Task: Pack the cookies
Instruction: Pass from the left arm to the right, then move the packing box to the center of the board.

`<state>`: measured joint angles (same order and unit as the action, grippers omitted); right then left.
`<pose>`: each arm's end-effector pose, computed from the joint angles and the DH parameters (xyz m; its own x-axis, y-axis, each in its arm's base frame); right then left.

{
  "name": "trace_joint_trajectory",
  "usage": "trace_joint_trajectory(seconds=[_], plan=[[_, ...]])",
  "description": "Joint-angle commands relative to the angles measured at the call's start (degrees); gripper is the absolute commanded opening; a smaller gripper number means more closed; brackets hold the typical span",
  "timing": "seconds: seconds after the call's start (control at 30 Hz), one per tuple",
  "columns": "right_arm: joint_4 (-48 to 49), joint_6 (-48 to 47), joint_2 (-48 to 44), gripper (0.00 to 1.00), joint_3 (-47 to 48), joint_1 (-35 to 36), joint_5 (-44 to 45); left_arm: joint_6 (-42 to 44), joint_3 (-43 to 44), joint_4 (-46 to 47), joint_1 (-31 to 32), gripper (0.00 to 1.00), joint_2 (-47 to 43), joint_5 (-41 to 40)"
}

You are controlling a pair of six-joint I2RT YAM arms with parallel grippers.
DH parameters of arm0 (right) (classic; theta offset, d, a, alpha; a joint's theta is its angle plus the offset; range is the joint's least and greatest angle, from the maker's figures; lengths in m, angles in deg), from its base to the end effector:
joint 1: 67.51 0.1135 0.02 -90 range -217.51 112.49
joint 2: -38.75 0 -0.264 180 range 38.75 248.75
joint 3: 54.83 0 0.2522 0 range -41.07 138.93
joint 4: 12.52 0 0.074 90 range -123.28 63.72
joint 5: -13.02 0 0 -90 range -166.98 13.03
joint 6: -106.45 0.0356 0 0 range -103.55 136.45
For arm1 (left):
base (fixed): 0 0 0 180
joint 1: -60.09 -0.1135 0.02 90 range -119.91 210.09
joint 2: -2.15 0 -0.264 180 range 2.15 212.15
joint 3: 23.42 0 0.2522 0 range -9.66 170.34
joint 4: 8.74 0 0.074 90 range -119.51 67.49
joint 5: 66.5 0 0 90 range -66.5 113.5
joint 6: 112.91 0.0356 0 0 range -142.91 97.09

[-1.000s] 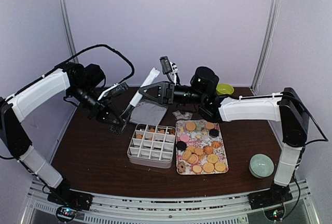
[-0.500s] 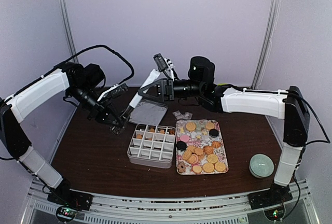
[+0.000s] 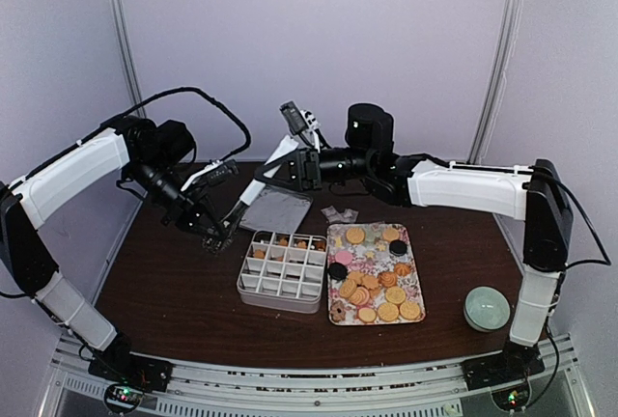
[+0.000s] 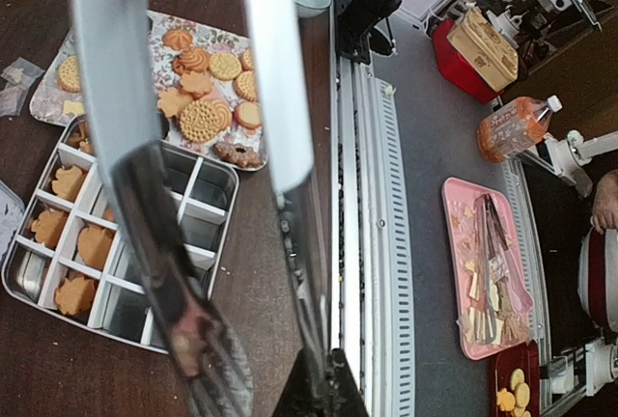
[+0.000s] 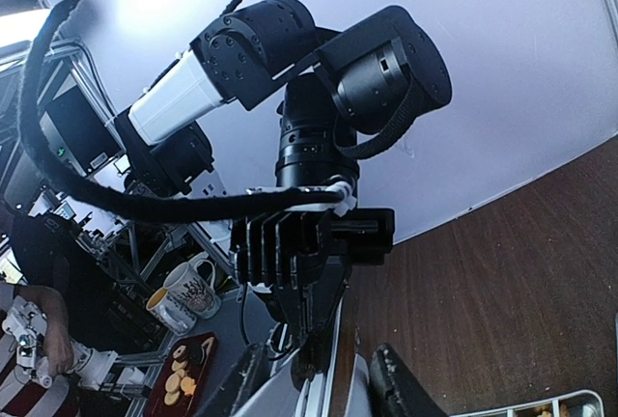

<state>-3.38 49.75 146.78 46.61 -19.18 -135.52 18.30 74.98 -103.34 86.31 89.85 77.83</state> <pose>0.2730 0.3524 0.3397 -0.5004 -0.1312 -0.8558 -0.8156 -0.2603 0.5168 0.2270 -0.1440 0.3299 -0.4503 0.6500 -0.6121 0.8398 0.0754 -0.5377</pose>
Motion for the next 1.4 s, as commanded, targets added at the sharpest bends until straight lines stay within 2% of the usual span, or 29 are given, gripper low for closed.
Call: trace_joint_trajectory(seconds=[0.0, 0.07, 0.13, 0.2, 0.3, 0.33, 0.4, 0.5, 0.67, 0.93, 1.1, 1.37], plan=[[-3.91, -3.85, -4.27, 0.33, -2.23, -0.07, -0.31, 0.21, -0.09, 2.74, 0.25, 0.00, -0.67, -1.18], [-4.52, -4.99, -5.92, 0.31, -3.55, -0.46, 1.19, -0.60, -0.17, 3.66, 0.25, 0.06, -0.81, -2.34], [-5.31, -6.44, -7.69, 0.27, -4.85, -0.75, 2.88, -2.48, -0.66, 5.75, 0.26, 0.22, -1.33, -4.14], [-7.15, -8.49, -9.42, 0.25, -6.08, -0.82, 4.74, -5.46, -1.51, 8.99, 0.28, 0.42, -2.04, -6.82], [-11.66, -12.07, -12.12, 0.24, -7.74, -1.15, 7.44, -8.34, -2.79, 12.56, 0.22, 0.80, -3.52, -10.62], [-14.10, -13.39, -13.17, 0.23, -8.45, -1.25, 8.39, -8.90, -3.34, 13.74, 0.16, 0.89, -4.08, -12.01], [-17.92, -15.97, -15.62, 0.23, -10.46, -1.69, 10.71, -9.20, -4.25, 14.88, 0.16, 0.95, -4.89, -14.75], [-25.89, -20.85, -20.18, 0.21, -13.40, -2.44, 17.84, -8.98, -6.50, 16.63, -0.25, 0.96, -5.26, -19.01], [-38.09, -26.73, -28.64, 0.21, -18.98, -2.68, 37.67, -9.37, -12.29, 21.77, -3.50, 0.95, -3.09, -24.06], [-39.23, -23.68, -43.65, 0.20, -33.67, -2.71, 61.16, -11.47, -19.33, 31.42, -5.74, 0.85, 3.94, -32.11], [-35.27, -20.95, -51.13, 0.19, -40.66, -2.71, 68.22, -16.50, -21.35, 37.68, -5.38, 0.80, 8.15, -30.30], [-34.79, -20.23, -53.77, 0.19, -42.41, -2.68, 72.55, -18.14, -22.90, 40.40, -1.53, 0.77, 11.38, -28.19]])
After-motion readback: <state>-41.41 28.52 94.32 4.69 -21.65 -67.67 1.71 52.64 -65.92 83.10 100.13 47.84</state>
